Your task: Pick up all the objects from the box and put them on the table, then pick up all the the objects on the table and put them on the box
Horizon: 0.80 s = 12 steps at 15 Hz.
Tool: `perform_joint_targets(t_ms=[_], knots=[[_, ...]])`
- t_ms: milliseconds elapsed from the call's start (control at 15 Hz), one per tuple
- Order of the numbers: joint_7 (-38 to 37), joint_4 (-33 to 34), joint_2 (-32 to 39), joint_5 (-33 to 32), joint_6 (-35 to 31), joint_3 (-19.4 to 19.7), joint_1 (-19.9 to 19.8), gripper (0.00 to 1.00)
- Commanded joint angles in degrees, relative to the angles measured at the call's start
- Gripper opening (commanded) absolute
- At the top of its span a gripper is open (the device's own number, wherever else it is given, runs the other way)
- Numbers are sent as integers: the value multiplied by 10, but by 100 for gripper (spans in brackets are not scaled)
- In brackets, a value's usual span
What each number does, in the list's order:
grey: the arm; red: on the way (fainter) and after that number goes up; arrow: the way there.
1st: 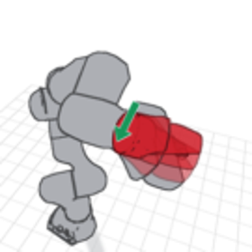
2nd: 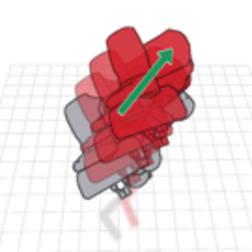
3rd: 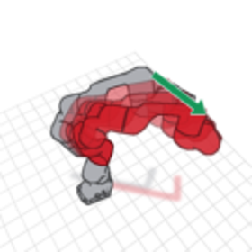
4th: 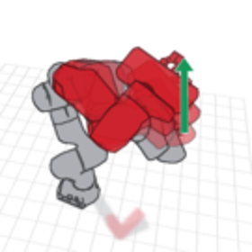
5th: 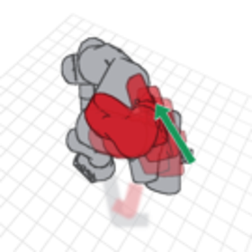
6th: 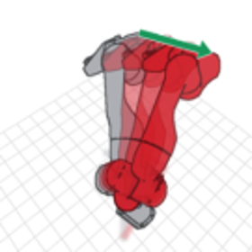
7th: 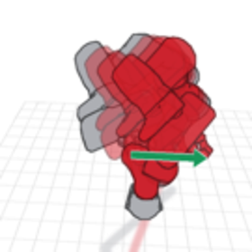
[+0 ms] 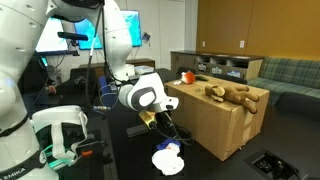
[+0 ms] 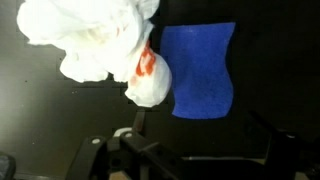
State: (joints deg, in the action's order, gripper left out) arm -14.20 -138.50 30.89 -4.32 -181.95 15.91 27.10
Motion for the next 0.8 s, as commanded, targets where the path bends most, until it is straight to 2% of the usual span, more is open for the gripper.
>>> perform_joint_targets(t_ms=[0,200,467,733], knots=[[43,5,-9,4,-3,-20,-7,100],[74,18,3,-2,2,-69,-46,100],[132,40,19,-12,18,-149,-127,100],[192,74,52,-23,48,-203,-202,100]])
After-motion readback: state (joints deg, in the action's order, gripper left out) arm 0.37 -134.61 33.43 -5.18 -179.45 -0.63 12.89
